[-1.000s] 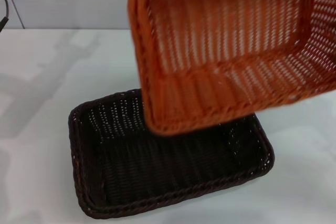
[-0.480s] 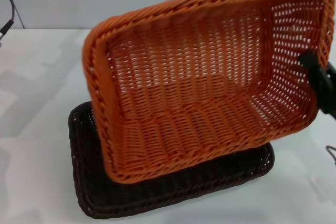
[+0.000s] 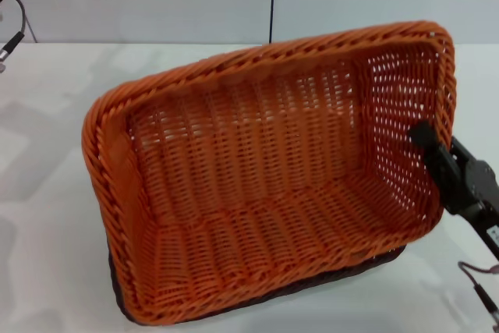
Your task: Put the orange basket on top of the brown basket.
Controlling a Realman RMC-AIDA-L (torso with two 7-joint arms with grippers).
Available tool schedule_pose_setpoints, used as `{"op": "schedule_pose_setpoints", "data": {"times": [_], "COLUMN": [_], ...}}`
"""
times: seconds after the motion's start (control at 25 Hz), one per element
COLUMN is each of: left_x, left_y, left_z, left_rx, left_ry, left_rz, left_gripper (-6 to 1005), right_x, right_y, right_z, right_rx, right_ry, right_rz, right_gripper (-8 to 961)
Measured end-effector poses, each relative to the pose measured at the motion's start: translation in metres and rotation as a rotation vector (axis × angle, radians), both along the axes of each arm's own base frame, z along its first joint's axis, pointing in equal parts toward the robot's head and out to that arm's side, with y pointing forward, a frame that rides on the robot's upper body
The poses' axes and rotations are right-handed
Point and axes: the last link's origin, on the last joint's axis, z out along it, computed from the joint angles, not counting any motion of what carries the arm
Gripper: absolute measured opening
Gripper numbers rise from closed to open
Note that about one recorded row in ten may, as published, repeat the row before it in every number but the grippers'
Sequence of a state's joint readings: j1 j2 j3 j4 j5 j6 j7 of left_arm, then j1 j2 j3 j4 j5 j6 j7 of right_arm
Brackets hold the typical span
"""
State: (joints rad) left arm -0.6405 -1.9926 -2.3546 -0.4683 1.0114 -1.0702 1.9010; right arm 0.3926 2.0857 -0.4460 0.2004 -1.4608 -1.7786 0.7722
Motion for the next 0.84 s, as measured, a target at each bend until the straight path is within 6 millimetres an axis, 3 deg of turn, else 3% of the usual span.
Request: {"op": "schedule_pose_setpoints", "data": {"times": [0.24,0.48,0.84], "left_x": [0.003,0.009,0.011], "left_y": [0.003,0.005,0.005], "left_z": [-0.002,-0.005,-0.009], "left_rx": [-0.01,-0.013,-0.016], "left_ry": [0.017,0.013,0.004], "left_rz": [0.0,-0.011,-0.012], "left_gripper": [860,860,860], "right_x": [0.011,0.019,0.026], "right_y": [-0.012,-0.004,0.01], "right_z": [-0.007,-0.016,0.006], "right_rx": [-0.042,-0.148,-0.103], "right_ry": [-0.017,-0.051,-0.064], "right_rz": [-0.055,-0.097,-0.075], "right_gripper": [310,321,334]}}
